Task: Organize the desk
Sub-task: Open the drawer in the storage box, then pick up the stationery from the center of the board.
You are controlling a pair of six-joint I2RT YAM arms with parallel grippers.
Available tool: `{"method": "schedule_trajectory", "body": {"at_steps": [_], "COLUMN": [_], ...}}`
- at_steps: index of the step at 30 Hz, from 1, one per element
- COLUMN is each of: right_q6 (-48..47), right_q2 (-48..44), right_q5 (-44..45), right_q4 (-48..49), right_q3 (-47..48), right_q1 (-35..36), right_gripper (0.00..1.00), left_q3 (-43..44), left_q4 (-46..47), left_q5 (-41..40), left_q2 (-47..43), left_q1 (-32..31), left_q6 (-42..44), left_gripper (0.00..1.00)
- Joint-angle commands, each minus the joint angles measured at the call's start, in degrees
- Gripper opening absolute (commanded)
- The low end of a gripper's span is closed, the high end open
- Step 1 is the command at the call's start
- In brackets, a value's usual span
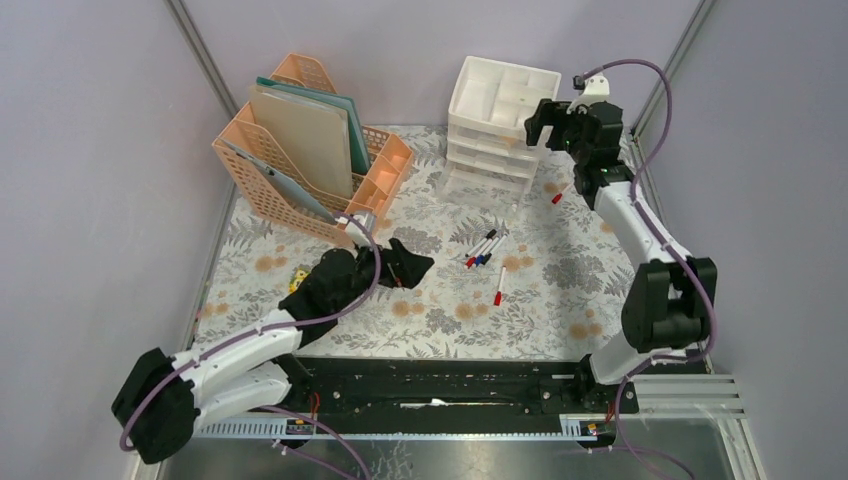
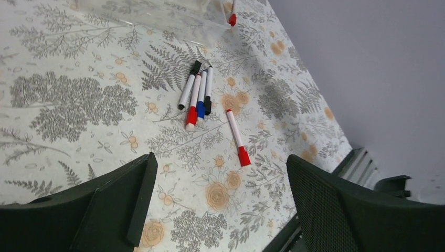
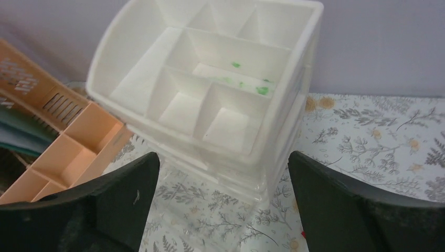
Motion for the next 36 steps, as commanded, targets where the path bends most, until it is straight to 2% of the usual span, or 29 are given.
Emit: {"method": "schedule_trajectory", "body": {"at_steps": [1,4,8,12,16,21,28,31,36], "right_q6": [-6.87,-12.79,-17.67,-17.56,-18.57,-16.59,-16.47,-16.50,-16.71], "right_q2": [-9.01,-12.75,-16.83,-22.18,-28.29,-28.91,-29.71,-29.71,-29.53], "right_q5": [-12.82,-24.80,-35.27,-41.34,-41.07,-42.88,-40.38,-39.25,-38.68], "right_q4": [-3.26,-13.34,-27.43,-29.47,-25.52,-24.25,-22.77,-22.82,-22.84], "right_q3": [-2.56,-3.15,-5.34,-13.39,-21.94,-23.43,-24.48,-24.42,-24.49], "right_q1": [-2.94,-5.00,-5.28,-5.28,-7.28,-13.31,-14.15,-14.46,-14.85], "right_gripper": [1.00,1.00,1.00,1.00,1.00,1.00,1.00,1.00,1.00], "left_q3": [6.20,8.82,12.83,16.02,18.29,24.67,39.07,44.84,48.53], "left_q4": [0.36,0.07,-2.53,-2.80,-0.80,-3.45,-17.33,-23.84,-25.22], "left_q5": [-7.76,-9.26,-9.96,-10.46,-13.20,-18.58,-26.03,-26.47,-25.69], "left_q2": [4.98,8.75,15.61,21.65,27.55,37.15,50.35,54.47,57.42], "left_q1": [-4.08,-7.27,-10.31,-13.76,-17.97,-21.82,-25.02,-25.44,-25.55], "left_q6": [7.70,9.61,6.35,1.67,-0.74,-3.49,-6.43,-7.18,-6.24], "left_gripper": [0.99,0.99,0.96,0.95,0.93,0.91,0.89,0.87,0.77]}}
